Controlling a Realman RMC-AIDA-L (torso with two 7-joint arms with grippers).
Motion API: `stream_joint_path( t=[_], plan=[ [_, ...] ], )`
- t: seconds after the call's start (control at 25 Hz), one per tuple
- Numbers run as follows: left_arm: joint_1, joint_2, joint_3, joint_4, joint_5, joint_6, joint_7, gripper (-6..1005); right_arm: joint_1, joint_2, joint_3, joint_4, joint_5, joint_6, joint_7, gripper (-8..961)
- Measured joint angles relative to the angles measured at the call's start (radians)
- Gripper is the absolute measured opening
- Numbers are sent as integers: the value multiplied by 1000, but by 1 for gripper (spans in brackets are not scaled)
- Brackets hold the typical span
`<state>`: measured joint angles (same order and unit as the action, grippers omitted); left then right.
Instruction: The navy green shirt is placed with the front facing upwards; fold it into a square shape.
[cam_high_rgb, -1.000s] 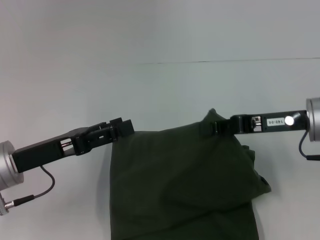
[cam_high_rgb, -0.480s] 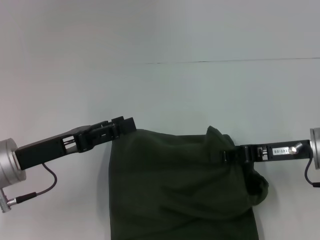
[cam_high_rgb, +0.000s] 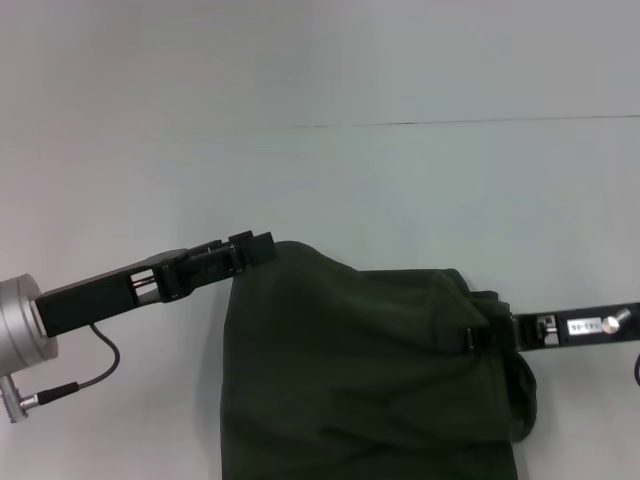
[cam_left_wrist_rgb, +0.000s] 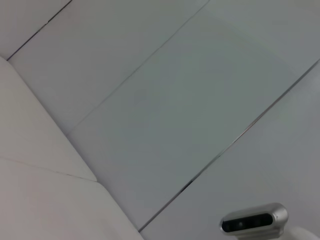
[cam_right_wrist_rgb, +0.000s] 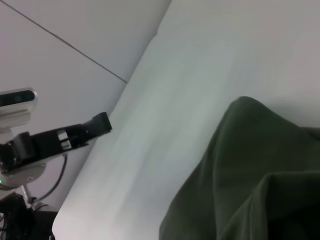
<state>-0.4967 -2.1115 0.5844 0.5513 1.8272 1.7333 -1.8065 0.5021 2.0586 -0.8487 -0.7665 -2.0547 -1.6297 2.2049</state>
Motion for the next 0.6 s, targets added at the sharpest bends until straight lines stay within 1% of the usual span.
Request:
stream_joint_path(
  t=[0.16, 0.44, 0.52, 0.6],
  plan=[
    [-2, -1, 0, -1, 0, 0, 0, 900, -15, -2, 2, 6, -10, 2, -14, 28],
    [-8, -1, 3, -11, 0, -2, -1, 900, -19, -4, 16, 29, -10, -2, -37, 30],
    [-8, -1, 3, -11, 0, -2, 0, 899, -13, -13, 19, 45, -9, -14, -38, 30],
    [-8, -1, 3, -11, 0, -2, 0, 899, -5, -24, 19, 67, -6, -25, -40, 69]
  ],
)
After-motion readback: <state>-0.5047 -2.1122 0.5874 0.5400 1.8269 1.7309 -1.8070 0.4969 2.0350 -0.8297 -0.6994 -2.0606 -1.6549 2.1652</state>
